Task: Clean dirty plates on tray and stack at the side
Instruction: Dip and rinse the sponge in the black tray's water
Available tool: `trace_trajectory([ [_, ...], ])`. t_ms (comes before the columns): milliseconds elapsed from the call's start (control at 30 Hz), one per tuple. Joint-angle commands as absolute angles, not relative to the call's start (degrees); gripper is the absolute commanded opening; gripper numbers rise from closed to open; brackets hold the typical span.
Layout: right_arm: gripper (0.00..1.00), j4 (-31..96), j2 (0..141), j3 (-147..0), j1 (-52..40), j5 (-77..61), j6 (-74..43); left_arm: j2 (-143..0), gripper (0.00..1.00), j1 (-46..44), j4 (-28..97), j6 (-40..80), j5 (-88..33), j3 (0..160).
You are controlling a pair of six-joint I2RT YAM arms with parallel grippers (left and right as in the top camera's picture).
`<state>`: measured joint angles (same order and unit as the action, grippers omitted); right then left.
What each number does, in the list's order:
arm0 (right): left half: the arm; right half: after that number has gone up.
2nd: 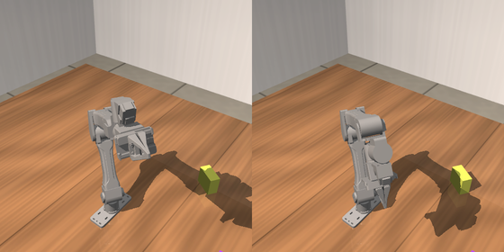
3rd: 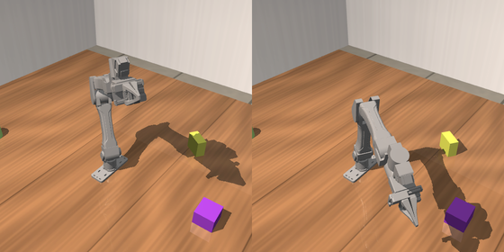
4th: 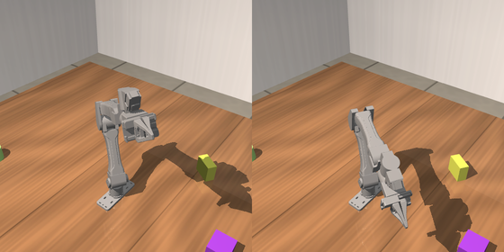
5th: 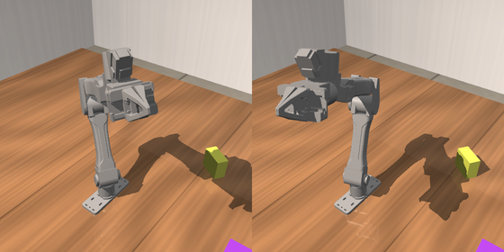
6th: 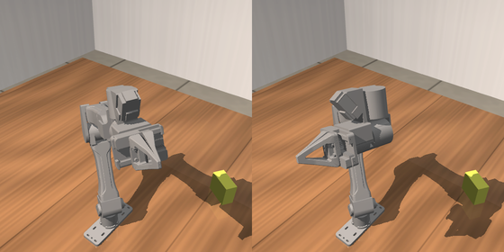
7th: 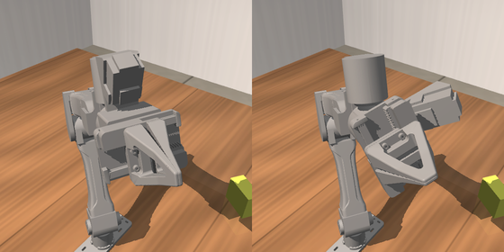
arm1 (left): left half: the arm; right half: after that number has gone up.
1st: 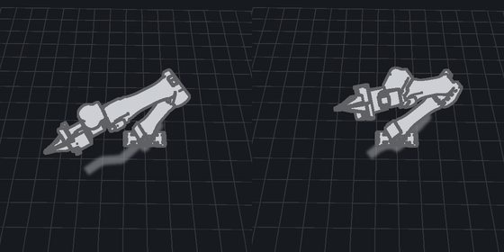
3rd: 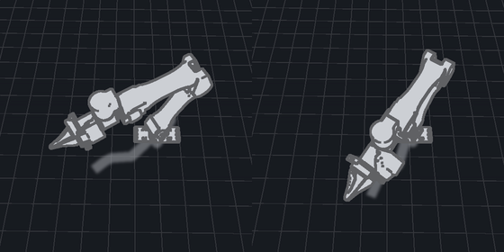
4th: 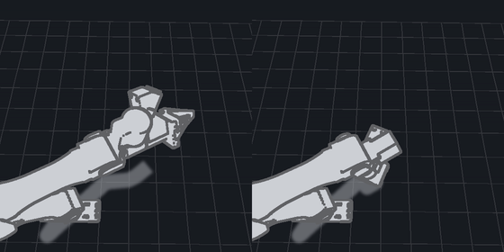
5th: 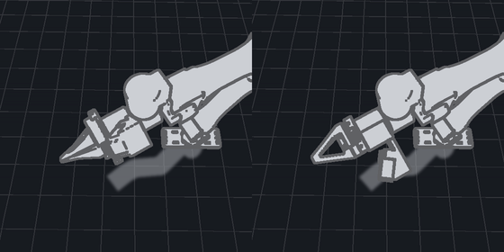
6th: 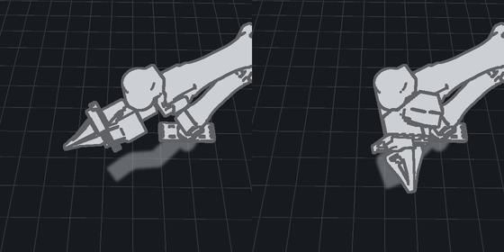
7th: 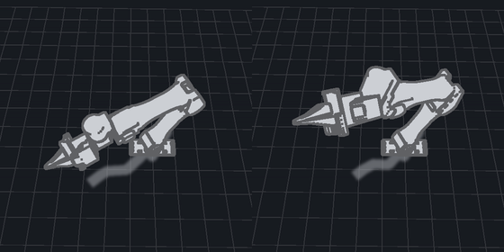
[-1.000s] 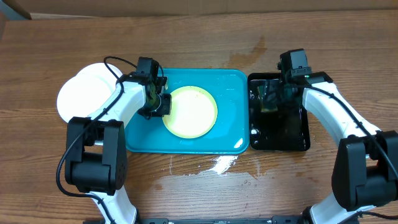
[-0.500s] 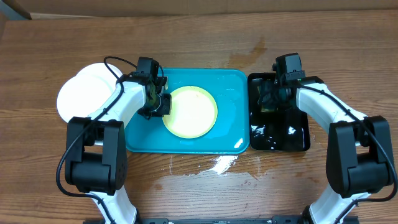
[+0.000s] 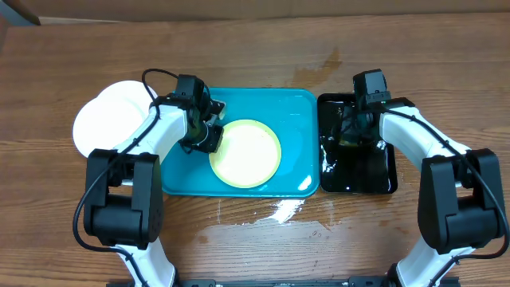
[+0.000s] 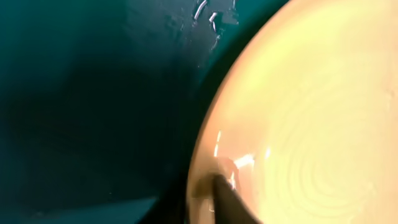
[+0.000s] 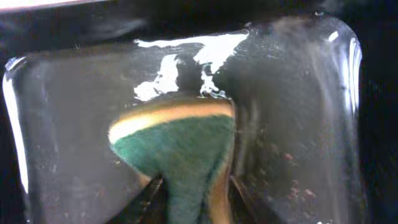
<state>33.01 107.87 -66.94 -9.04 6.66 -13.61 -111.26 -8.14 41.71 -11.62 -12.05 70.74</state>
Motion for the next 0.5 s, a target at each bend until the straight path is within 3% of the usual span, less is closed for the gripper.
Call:
trace_trajectory([
  [0,0.49,34.09,107.70,-67.92,-8.93,8.91,-13.10,-112.38,0.31,-7.94,41.74,-15.81,-13.61,70.04],
  [367,0.61,43.38,107.50,-76.53,-8.93,8.75,-13.39,-112.38,0.47,-7.94,51.90,-7.55,-13.63,75.70],
  [400,0.61,43.70,107.50,-76.27,-8.93,8.75,-13.47,-112.38,0.50,-7.94,52.82,-6.48,-13.63,75.70],
  [467,0.61,44.14,107.50,-75.99,-8.93,8.75,-13.56,-112.38,0.70,-7.94,54.48,-4.58,-13.61,75.68],
])
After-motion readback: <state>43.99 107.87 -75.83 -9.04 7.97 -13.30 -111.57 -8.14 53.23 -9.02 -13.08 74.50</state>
